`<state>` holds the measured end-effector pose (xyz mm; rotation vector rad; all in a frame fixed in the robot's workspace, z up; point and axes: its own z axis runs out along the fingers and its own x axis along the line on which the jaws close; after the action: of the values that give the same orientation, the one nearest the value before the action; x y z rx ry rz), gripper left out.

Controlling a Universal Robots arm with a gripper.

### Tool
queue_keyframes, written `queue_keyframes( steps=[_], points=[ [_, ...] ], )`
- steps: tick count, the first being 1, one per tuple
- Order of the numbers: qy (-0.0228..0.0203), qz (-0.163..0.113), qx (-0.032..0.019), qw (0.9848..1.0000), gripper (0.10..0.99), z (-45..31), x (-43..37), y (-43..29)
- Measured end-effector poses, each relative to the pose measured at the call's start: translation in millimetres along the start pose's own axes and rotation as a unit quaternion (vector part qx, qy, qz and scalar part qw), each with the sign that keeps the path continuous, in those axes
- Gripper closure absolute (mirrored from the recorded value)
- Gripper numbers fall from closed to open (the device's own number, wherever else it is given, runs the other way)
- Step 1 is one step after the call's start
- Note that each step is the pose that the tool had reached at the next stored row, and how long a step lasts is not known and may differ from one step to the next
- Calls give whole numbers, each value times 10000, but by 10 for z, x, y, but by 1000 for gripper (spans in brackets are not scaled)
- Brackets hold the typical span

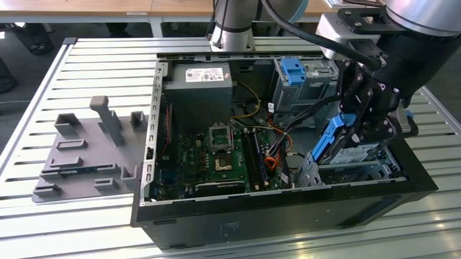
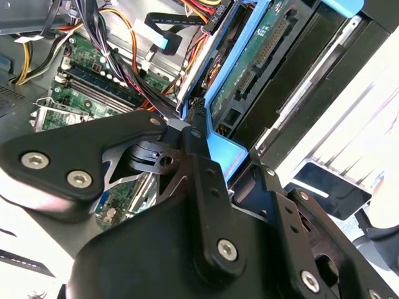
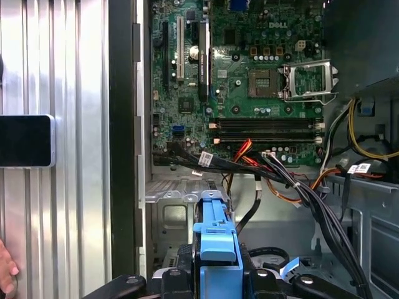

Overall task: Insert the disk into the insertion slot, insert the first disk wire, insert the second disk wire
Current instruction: 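Insert the disk into the insertion slot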

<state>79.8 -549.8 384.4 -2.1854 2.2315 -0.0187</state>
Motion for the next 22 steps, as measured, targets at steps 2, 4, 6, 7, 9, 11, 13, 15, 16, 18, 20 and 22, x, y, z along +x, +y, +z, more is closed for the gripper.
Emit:
queue_keyframes(
  steps=[2, 4, 6, 7, 9, 11, 13, 15, 16, 18, 20, 22],
  points=[
    [0, 0, 0, 10000, 718, 15, 0, 0],
    [0, 0, 0, 10000, 718, 26, 0, 1],
    [0, 0, 0, 10000, 718, 40, 0, 1],
    [0, 0, 0, 10000, 718, 47, 0, 1],
    [-1, 0, 0, 10000, 718, 61, 0, 1],
    [0, 0, 0, 10000, 718, 79, 0, 2],
    [1, 0, 0, 10000, 718, 100, 0, 2],
    [0, 0, 0, 10000, 718, 119, 0, 3],
    [0, 0, 0, 10000, 718, 130, 1, 3],
    [0, 0, 0, 10000, 718, 151, 1, 3],
    [0, 0, 0, 10000, 718, 173, 1, 4],
    [0, 0, 0, 10000, 718, 197, 1, 4]
  ],
)
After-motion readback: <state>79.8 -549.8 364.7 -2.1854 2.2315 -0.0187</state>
